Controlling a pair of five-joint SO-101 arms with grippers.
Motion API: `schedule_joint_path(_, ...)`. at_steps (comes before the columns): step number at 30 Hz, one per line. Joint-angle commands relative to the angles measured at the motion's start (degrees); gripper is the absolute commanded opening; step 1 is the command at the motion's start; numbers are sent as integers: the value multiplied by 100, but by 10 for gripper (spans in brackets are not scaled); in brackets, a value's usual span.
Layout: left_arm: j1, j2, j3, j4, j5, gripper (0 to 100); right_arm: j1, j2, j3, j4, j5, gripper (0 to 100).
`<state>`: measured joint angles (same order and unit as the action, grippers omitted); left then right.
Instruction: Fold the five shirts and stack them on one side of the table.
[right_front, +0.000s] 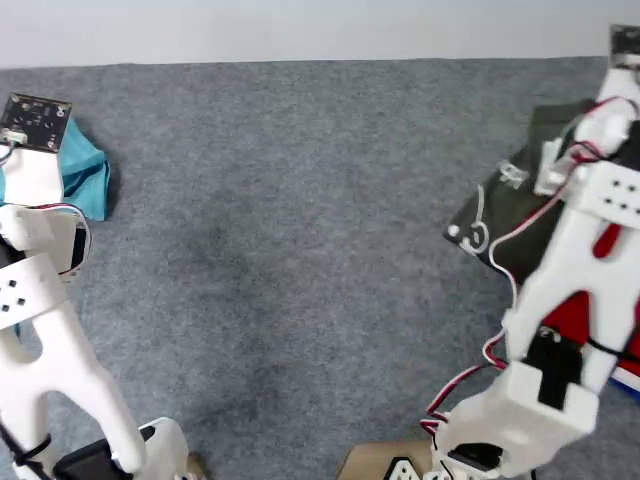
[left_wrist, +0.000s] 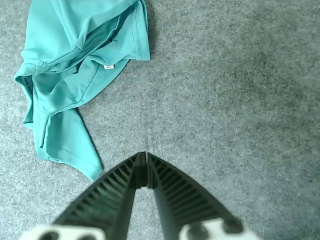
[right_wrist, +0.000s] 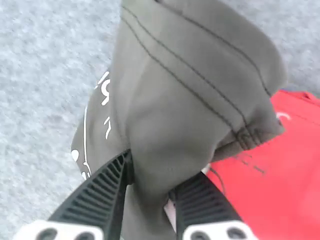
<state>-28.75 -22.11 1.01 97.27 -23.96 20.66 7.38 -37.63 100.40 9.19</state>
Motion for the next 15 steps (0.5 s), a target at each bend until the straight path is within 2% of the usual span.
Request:
schedule_joint_path(1,-9,-185,-48,-53,-35,6,470,-585,141,242,360,10)
schedule_joint_path(6,-9,-185,-48,-53,-35,6,1033,-409,158,207,914,10)
schedule_joint_path(10,-9,-176,-48,-53,-35,6,1086,-57,158,198,1204,10)
schedule_joint_path(15,-9,-176,-48,-53,-35,6,1068,295,158,189,1196,10)
